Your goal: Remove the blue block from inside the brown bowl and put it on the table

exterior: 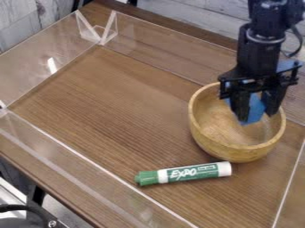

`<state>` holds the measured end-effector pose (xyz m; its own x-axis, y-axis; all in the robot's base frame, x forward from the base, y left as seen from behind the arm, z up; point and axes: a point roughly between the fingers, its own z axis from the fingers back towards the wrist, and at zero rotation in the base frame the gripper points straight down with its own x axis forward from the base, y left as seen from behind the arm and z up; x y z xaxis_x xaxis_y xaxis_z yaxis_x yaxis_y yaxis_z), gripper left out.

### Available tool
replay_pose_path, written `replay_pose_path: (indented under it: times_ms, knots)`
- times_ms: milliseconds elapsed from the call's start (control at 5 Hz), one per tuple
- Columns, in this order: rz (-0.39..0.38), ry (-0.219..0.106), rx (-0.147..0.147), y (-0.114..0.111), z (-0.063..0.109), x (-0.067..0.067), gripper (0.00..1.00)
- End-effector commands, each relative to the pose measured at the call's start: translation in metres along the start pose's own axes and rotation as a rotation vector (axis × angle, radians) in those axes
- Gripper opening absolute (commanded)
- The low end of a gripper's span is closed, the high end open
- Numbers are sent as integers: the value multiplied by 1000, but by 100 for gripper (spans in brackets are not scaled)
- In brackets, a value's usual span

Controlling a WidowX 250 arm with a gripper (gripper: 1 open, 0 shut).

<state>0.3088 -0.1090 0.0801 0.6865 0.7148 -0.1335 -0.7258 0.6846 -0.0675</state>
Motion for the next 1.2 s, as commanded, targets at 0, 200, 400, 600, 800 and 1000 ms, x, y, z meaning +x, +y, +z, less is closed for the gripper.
replay_pose_path:
  times_ms: [0, 200, 400, 600, 800, 1000]
  knots:
    - [-27, -50, -98, -10, 46, 4, 0]
    - [-48, -53, -118, -9, 67, 8, 0]
    - [-78, -54, -147, -2, 86, 14, 0]
    - [-87, -61, -171, 7, 93, 23, 0]
    - [-101, -64, -177, 17, 97, 28, 0]
    - [-79, -64, -174, 27, 97, 27, 0]
